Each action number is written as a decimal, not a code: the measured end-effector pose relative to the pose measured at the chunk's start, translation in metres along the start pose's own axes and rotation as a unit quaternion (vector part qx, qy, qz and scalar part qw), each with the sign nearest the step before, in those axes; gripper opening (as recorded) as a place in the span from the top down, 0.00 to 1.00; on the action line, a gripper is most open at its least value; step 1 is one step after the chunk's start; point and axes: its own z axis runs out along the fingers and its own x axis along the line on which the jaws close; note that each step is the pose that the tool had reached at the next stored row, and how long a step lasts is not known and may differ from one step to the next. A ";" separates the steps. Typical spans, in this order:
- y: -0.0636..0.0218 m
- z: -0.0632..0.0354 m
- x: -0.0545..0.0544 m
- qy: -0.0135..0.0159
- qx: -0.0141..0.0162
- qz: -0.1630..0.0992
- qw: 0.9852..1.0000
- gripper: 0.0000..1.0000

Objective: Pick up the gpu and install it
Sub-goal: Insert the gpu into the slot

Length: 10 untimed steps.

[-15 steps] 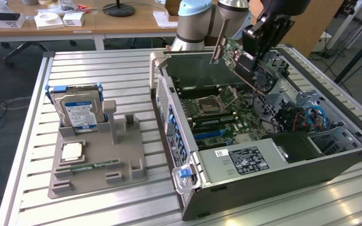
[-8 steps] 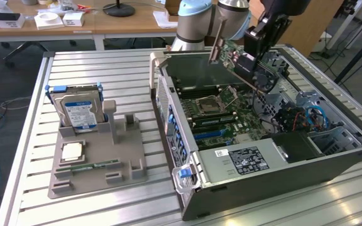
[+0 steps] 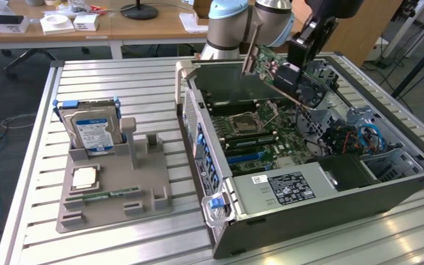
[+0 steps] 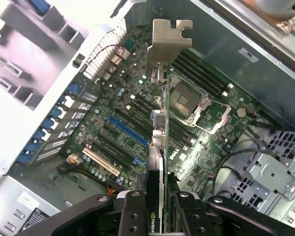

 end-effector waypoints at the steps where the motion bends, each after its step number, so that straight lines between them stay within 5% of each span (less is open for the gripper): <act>1: 0.0000 0.0000 0.000 0.001 0.000 -0.008 1.000 0.74; 6: 0.0000 0.0001 0.000 0.003 -0.001 -0.049 0.999 0.74; 10: 0.0000 0.0003 0.000 0.005 -0.002 -0.085 0.996 0.74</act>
